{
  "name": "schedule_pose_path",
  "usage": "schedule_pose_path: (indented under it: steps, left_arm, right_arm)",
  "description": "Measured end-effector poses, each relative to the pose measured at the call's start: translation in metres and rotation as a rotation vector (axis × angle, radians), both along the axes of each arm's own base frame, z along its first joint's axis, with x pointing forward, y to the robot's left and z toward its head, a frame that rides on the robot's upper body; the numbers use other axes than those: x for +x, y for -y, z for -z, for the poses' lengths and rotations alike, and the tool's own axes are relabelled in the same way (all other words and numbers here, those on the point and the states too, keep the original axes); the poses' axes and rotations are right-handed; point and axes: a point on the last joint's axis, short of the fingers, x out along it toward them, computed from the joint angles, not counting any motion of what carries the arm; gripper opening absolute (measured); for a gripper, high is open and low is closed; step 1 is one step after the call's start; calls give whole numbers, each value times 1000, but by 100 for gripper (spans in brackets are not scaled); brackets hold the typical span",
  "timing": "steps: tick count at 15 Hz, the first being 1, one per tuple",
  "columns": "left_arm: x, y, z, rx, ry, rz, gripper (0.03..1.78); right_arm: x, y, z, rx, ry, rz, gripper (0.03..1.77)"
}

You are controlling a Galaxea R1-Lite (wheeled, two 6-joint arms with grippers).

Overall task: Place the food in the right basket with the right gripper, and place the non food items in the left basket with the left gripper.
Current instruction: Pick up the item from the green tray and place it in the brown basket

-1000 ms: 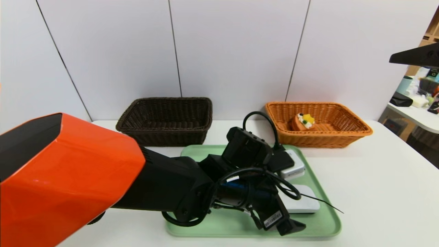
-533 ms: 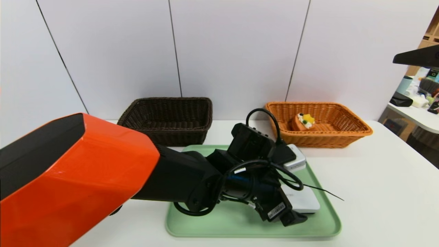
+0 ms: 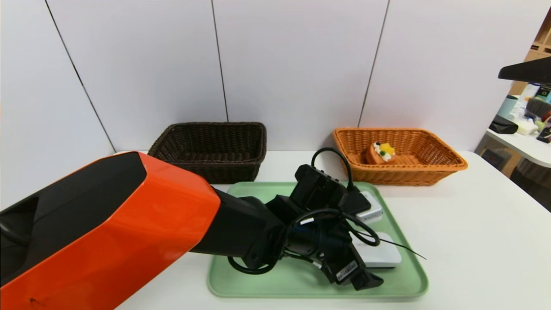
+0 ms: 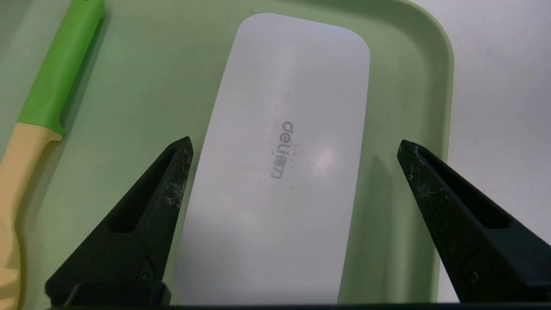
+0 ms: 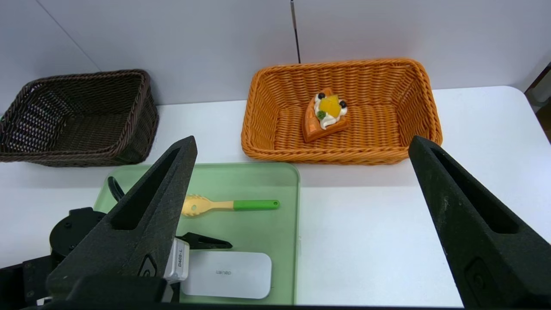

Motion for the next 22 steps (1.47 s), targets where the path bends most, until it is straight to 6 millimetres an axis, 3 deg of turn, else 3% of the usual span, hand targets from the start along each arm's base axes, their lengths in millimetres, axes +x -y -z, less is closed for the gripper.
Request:
schedule_pose_path:
  steps: [10,12,14,22]
  left_arm:
    - [5,7,2,-11,-6,-9,168]
    - [6,7,3,-11,-6,-8,131]
    - [6,8,4,-9,-8,-8,107]
    - [4,5,1,-1,-27,-18,107]
  right_arm:
    - [0,0,0,3,1,-9,169]
    - [0,0,0,2,1,-9,169]
    - [0,0,0,1,1,-9,169]
    - [0,0,-1,7,3,-20,169]
